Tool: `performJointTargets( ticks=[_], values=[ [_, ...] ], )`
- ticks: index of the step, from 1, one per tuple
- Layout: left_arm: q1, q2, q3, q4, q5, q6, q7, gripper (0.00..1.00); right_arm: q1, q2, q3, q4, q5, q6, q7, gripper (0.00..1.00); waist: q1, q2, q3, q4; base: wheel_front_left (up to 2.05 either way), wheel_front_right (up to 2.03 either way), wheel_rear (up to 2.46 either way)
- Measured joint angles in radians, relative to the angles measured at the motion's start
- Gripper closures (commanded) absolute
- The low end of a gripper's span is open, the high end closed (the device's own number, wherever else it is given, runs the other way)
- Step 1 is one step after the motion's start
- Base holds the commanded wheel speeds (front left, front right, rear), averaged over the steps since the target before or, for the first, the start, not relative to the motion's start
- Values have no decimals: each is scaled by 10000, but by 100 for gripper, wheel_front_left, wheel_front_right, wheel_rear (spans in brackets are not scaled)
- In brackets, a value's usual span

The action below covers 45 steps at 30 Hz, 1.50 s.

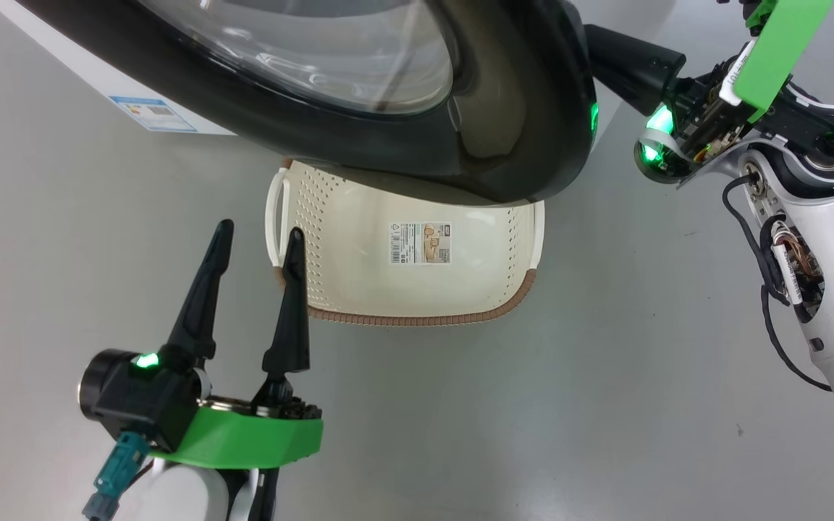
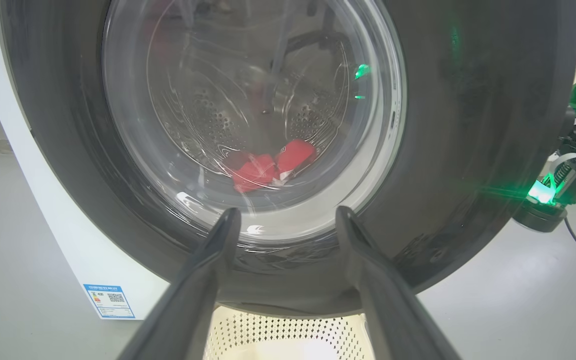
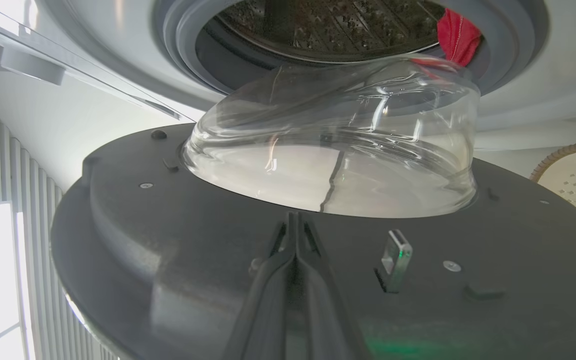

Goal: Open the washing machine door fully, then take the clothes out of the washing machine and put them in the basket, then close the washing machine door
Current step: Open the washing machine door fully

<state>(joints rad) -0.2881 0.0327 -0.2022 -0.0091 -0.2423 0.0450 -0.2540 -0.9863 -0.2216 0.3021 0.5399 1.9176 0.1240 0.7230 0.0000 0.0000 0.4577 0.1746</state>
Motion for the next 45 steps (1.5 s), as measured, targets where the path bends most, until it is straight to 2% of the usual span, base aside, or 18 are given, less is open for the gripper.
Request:
performJointTargets(
  ticks=[6, 27, 45],
  values=[
    [4, 0, 38, 29, 0, 2, 0, 0, 71, -128, 349, -286, 178, -2, -13, 100, 0, 0, -183, 25, 0, 0, 0],
    [565, 2, 94, 265, -234, 176, 2, 0, 1764, -449, 1680, -1095, 882, -2, -610, 100, 0, 0, -1550, 327, 0, 0, 0],
    [1528, 29, 249, 924, -309, 251, 2, 0, 2933, -639, 3348, -1390, 1553, -2, -1074, 100, 0, 0, -2925, 1502, 0, 0, 0]
  ],
)
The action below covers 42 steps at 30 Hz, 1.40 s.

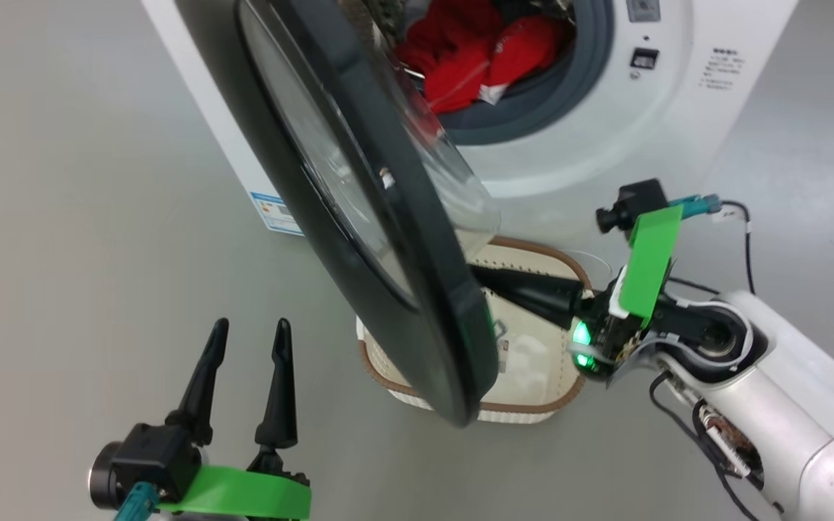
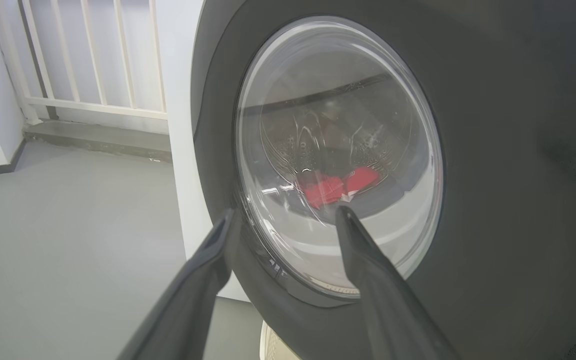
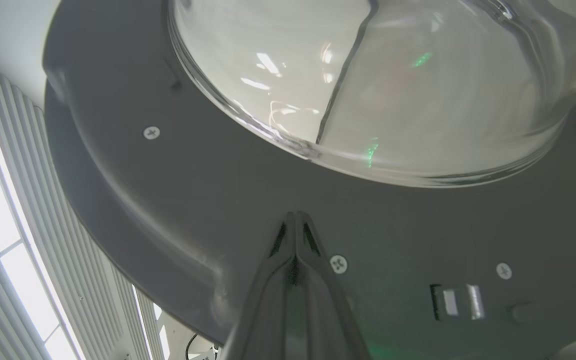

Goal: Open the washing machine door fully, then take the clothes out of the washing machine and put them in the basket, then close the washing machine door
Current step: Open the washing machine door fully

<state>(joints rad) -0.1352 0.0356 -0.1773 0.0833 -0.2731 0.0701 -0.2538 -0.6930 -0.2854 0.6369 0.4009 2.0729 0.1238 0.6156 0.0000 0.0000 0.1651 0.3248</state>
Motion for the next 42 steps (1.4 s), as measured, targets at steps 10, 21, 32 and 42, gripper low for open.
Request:
performJointTargets(
  ticks=[10, 21, 32, 42],
  values=[
    [193, 4, 77, 215, 0, -96, 0, 0, 157, -12, 809, -196, 441, 0, -242, 100, 0, 0, -453, 755, 0, 0, 0],
    [346, 8, 100, 303, 2, -178, 0, 0, 156, -98, 1488, -268, 911, 0, -579, 100, 0, 0, -677, 1640, 0, 0, 0],
    [353, 56, 90, 314, 4, -180, 0, 0, 143, -36, 1996, -360, 1045, 0, -715, 100, 0, 0, -712, 2116, 0, 0, 0],
    [544, 59, 125, 199, 4, -180, 0, 0, -3, 33, 2334, -255, 1143, 0, -706, 100, 0, 0, -668, 2146, 0, 0, 0]
  ],
)
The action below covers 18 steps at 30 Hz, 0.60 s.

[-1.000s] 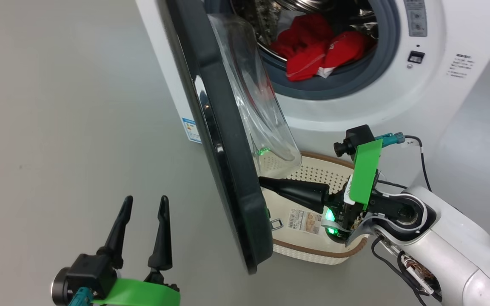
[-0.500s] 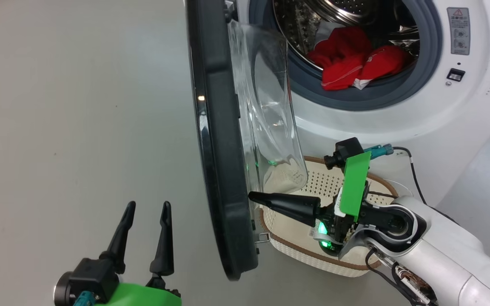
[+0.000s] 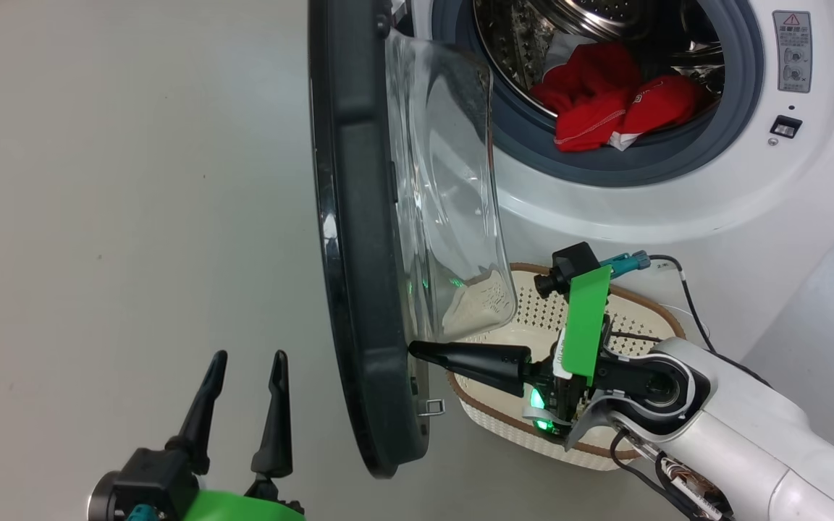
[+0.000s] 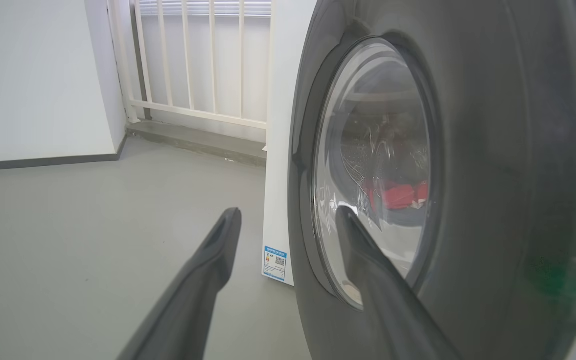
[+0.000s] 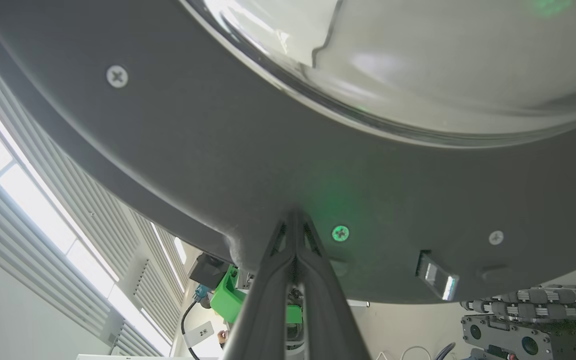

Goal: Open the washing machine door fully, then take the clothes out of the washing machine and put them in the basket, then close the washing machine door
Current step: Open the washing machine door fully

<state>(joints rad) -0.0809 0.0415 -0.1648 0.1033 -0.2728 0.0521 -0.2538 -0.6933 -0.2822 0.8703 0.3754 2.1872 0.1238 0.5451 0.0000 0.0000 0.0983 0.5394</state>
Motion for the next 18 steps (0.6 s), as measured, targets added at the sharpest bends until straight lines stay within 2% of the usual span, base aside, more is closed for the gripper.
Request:
performJointTargets(
  ticks=[7, 9, 10, 15, 18],
  values=[
    [34, 4, 44, -44, 0, 0, 0, 0, -93, -146, 215, 13, -721, 0, -639, 100, 0, 0, -35, -23, 0, 0, 0],
    [35, 4, 75, -44, -2, 0, 0, 0, -92, -240, 215, -75, -1083, 0, -982, 52, 0, 0, -59, -36, 0, 0, 0],
    [36, 6, 94, -40, -8, 0, 0, 0, -91, -301, 211, -159, -1361, 0, -1162, 0, 0, 0, -64, -42, 0, 0, 0],
    [36, 6, 136, -6, -115, -15, 0, 0, -12, -667, 33, -828, -2313, 0, -2104, 0, 0, 0, -101, -70, 0, 0, 0],
    [42, 6, 226, 73, -119, -15, 0, 0, 132, -951, -105, -1310, -3699, 2, -3212, 0, 0, 0, -144, -120, 0, 0, 0]
  ],
)
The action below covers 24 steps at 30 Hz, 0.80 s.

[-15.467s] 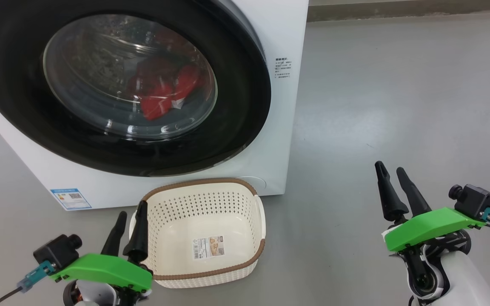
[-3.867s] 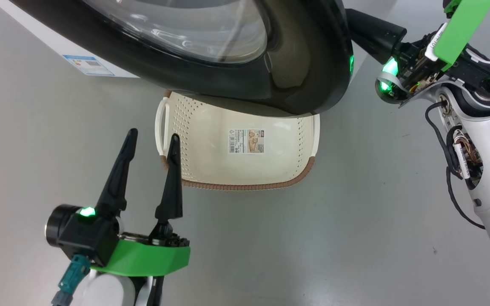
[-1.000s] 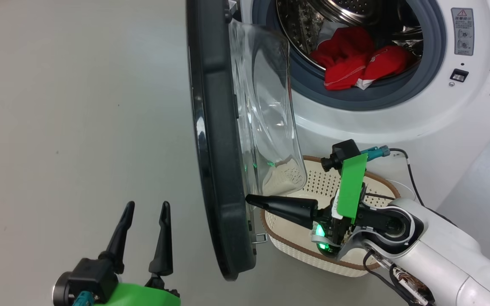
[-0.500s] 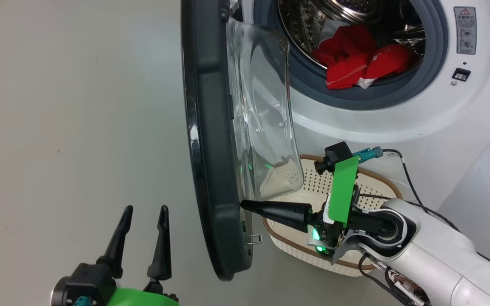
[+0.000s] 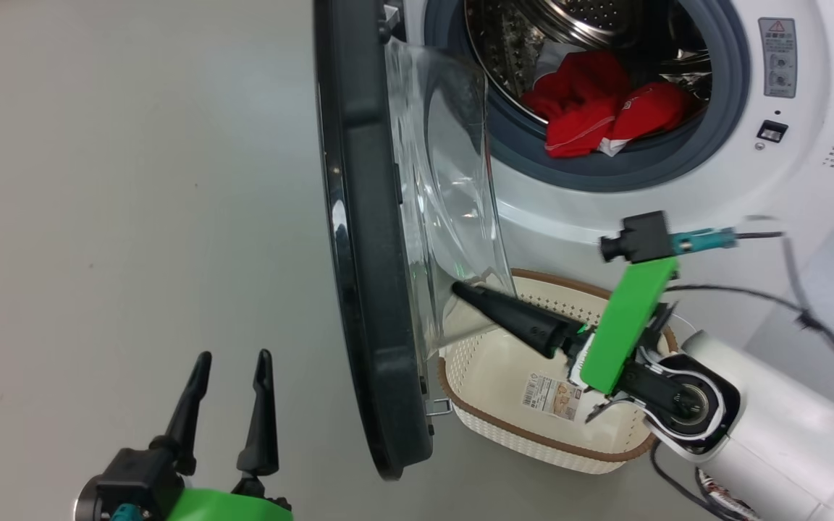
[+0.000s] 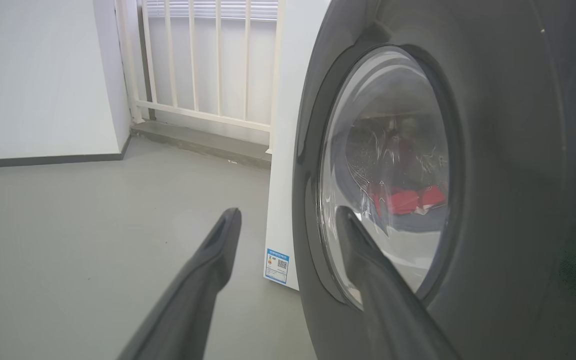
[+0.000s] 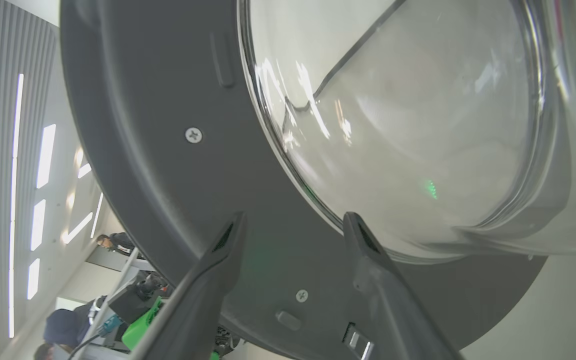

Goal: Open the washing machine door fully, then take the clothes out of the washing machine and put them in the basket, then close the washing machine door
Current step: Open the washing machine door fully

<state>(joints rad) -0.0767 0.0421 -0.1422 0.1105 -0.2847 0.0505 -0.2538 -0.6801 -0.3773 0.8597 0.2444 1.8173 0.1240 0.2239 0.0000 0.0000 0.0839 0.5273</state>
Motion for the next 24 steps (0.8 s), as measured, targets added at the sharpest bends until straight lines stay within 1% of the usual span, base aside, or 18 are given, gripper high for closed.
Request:
performJointTargets(
  ticks=[1, 3, 8, 11, 14, 15, 16, 18, 19, 22, 24],
  values=[
    [1, 0, 71, -4, 0, 0, 0, 0, 23, -113, 29, -50, -671, 0, -458, 0, 0, 0, -8, -33, 0, 0, 0],
    [2, 2, 153, -10, 0, 0, 0, 0, 55, -322, 50, -59, -1653, -2, -1279, 0, 0, 0, -28, -96, 0, 0, 0],
    [40, 0, 374, -102, 0, 4, 0, 0, 432, -529, 244, -35, -3484, 0, -2930, 0, 0, 0, -169, -169, 0, 0, 0],
    [221, 0, 468, -169, 2, 4, 0, 0, 589, -619, 261, 297, -4633, 0, -3900, 0, 0, 0, -288, -183, 0, 0, 0],
    [364, -2, 560, -332, 19, 4, 0, 0, 826, -591, 130, 834, -5879, 0, -4462, 0, 0, 0, -429, -180, 0, 0, 0],
    [443, 0, 700, -495, 67, 4, 0, 0, 1109, -393, -211, 1166, -6671, 0, -4633, 0, 0, 0, -513, -189, 0, 0, 0],
    [443, 0, 700, -495, 67, 4, 0, 0, 1109, -393, -211, 1166, -6671, 0, -4633, 0, 0, 0, -513, -189, 0, 0, 0],
    [571, 2, 807, -654, 155, 4, 0, 0, 1470, 4, -796, 1442, -7311, 0, -4713, 0, -1, 0, -581, -212, 0, 0, 0],
    [693, 0, 872, -755, 201, 4, -2, 0, 1879, 445, -1565, 1597, -8167, 2, -4719, 0, 0, 0, -639, -241, 0, 0, 0],
    [831, 4, 909, -805, 249, 4, 0, 0, 2504, 1007, -3133, 1503, -10136, 2, -4723, 0, 0, 0, -669, -281, 0, 0, 0],
    [831, 2, 903, -834, 347, 2, 0, 0, 3090, 1423, -4157, 1256, -11177, 2, -4757, 0, 0, 0, -677, -276, 0, 0, 0]
  ],
)
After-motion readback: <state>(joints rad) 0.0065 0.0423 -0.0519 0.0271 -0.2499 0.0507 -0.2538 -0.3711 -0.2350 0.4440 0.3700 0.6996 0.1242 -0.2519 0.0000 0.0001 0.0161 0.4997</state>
